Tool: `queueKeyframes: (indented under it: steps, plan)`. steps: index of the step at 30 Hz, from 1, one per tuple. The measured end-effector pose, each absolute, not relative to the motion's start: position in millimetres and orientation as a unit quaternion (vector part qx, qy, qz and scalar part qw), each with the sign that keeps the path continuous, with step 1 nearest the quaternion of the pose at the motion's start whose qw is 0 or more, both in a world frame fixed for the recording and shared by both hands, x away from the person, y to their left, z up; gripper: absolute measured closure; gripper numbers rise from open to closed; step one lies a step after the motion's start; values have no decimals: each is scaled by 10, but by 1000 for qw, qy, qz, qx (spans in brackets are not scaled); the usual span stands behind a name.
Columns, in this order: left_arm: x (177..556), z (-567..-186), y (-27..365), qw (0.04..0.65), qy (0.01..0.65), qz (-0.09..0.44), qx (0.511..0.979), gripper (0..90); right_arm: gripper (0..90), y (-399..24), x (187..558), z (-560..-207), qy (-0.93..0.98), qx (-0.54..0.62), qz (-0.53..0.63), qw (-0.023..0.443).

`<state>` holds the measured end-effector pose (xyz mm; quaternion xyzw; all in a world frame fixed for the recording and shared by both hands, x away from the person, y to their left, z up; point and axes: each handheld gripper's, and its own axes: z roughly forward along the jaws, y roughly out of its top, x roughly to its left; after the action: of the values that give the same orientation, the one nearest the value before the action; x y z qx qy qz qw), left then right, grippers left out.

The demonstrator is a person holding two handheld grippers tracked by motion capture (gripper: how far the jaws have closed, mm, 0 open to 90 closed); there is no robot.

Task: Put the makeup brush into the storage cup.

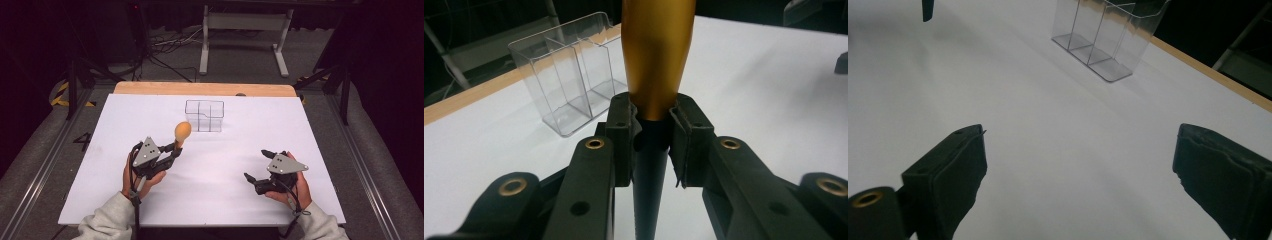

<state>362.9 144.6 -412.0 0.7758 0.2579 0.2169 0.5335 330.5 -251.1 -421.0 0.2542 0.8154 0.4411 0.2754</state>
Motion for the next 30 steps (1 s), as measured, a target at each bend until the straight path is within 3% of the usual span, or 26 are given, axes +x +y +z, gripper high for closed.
queueKeyframes:
  steps: [15, 30]
  plan:
    - [3680, -4054, 1539, 583, 279, 200, 736, 733, 64, -2704, 3178, -4313, 768, 289, 480, 309]
    - [3865, -3862, 1339, 605, 266, 212, 720, 733, 65, -2806, 3174, -4340, 761, 308, 464, 333]
